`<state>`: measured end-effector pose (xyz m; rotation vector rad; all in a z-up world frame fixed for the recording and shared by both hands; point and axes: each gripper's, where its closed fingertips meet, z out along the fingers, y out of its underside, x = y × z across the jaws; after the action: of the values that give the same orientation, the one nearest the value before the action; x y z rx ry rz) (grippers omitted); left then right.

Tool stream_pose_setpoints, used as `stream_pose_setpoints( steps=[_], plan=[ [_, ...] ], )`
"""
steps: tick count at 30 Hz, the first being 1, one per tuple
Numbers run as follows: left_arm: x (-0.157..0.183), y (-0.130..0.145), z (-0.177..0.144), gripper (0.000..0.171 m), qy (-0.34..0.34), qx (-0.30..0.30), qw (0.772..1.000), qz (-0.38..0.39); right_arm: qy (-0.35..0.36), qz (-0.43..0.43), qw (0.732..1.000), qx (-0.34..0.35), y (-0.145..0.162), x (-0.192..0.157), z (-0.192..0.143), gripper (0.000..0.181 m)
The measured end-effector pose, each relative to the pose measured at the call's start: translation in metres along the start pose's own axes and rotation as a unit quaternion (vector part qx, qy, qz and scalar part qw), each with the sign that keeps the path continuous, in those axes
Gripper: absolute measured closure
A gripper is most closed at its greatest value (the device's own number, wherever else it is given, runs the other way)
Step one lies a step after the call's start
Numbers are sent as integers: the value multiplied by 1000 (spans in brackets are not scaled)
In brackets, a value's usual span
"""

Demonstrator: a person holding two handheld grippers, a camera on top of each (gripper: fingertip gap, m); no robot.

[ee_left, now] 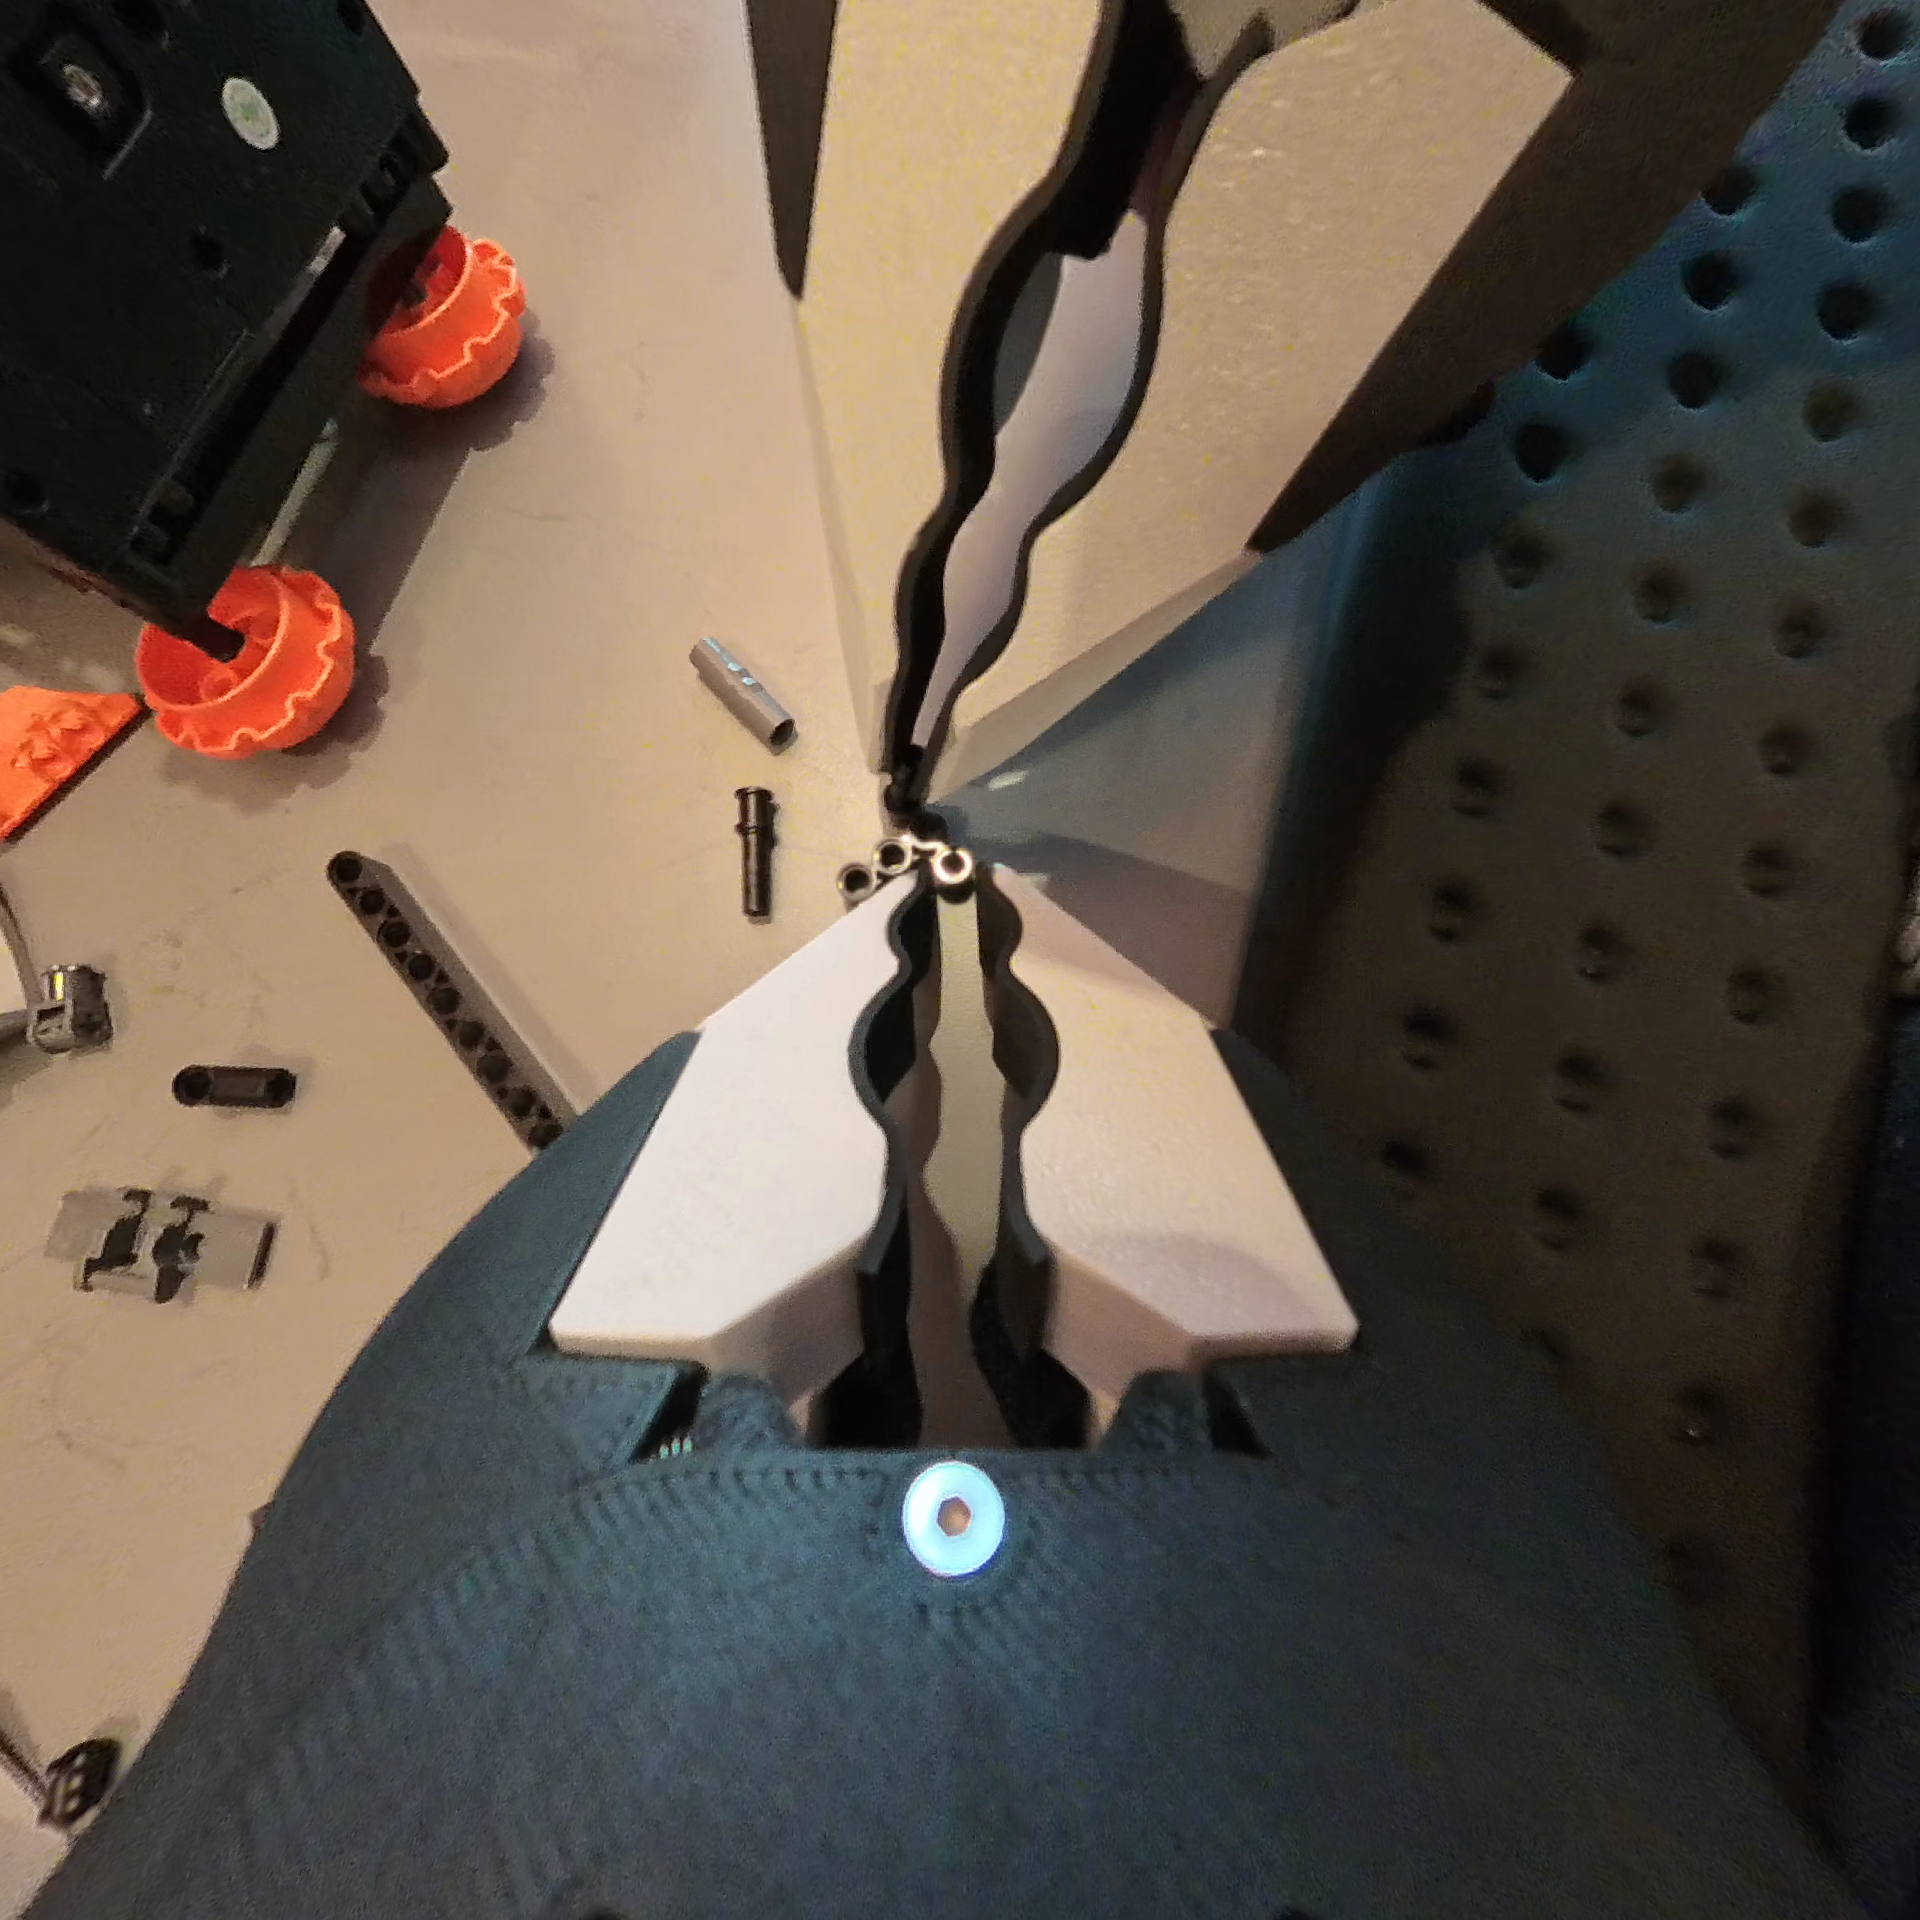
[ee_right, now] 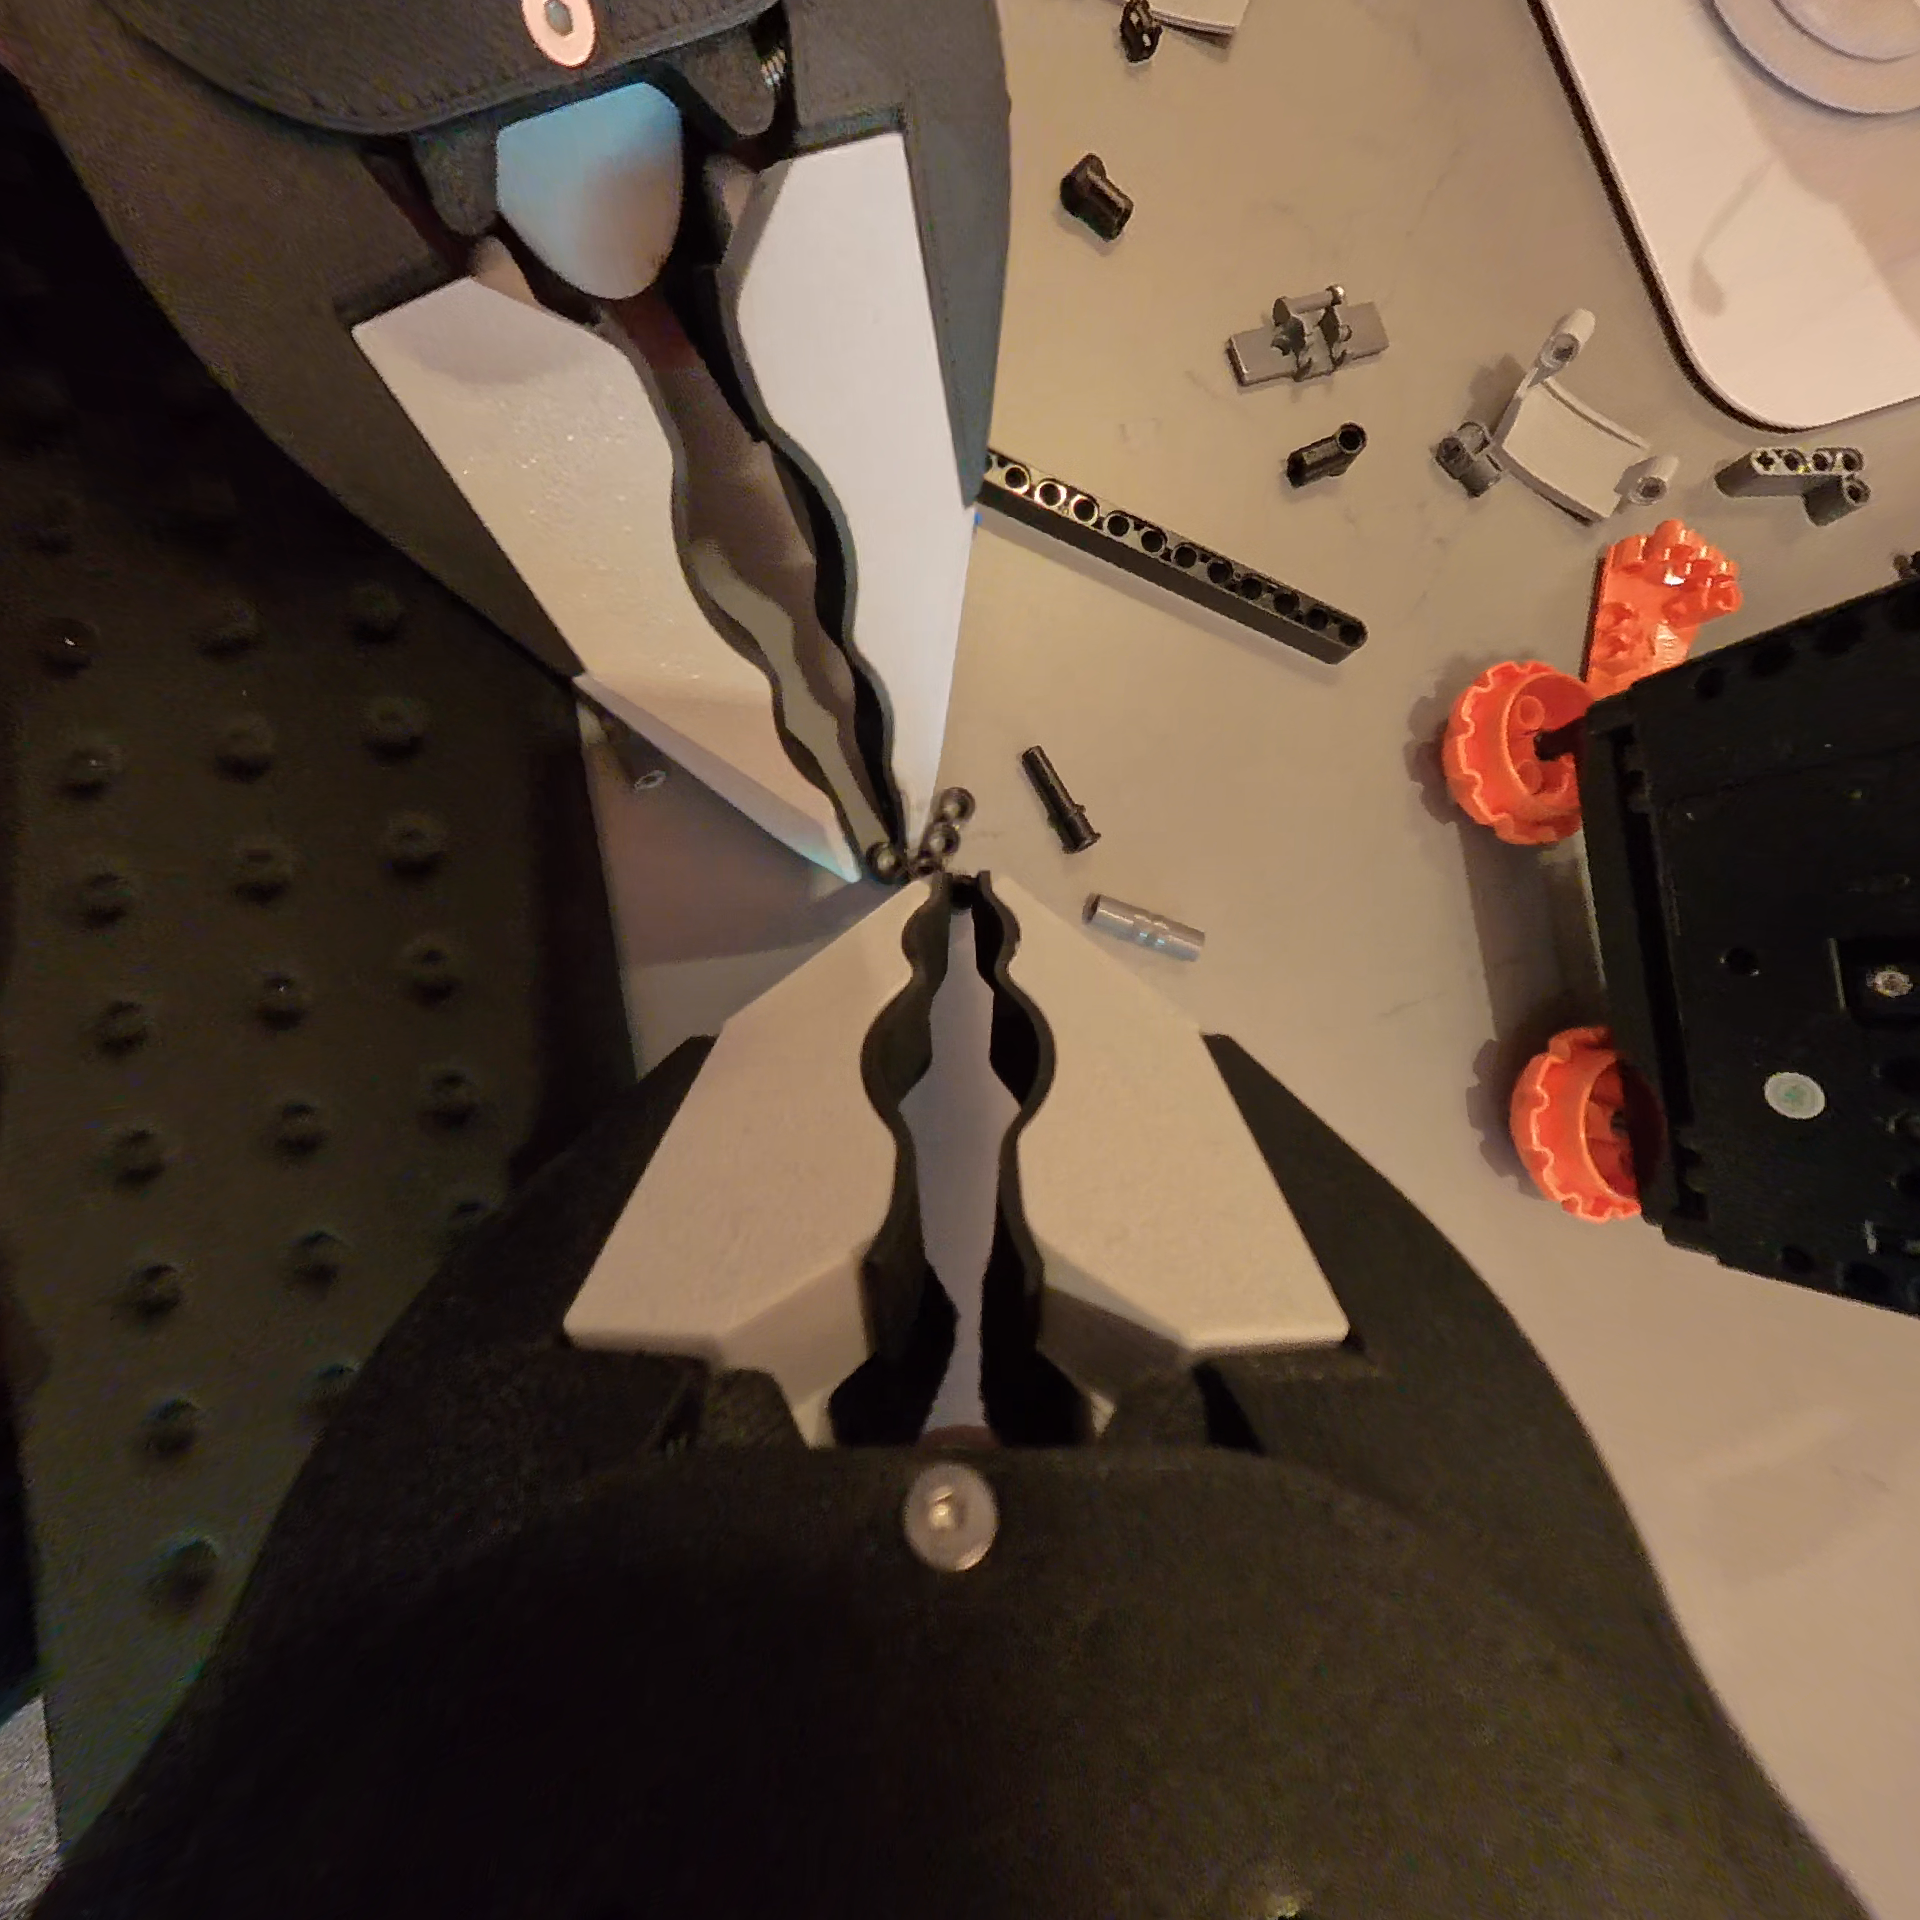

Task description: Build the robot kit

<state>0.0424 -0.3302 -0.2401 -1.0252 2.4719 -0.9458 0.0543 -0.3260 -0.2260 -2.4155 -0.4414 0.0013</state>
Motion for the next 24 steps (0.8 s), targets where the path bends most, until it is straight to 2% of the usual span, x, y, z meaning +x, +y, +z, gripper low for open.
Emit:
stream_pose_setpoints(
  steps=[6, 10, 17, 24],
  plan=[
    [10, -5, 0, 162, 29, 12, 999, 2, -6, 14, 1000, 11, 0, 0, -2, 180],
    [-4, -11, -12, 157, 18, 41, 999, -1, -4, 30, 999, 25, 0, 2, -7, 179],
    [-16, -2, -7, 154, 23, 10, 1000, 10, 1, 56, 997, 43, 2, 4, -12, 179],
    [-2, -4, 3, 165, 31, -9, 999, 4, 6, 78, 995, 54, 6, 6, -15, 179]
  ],
)
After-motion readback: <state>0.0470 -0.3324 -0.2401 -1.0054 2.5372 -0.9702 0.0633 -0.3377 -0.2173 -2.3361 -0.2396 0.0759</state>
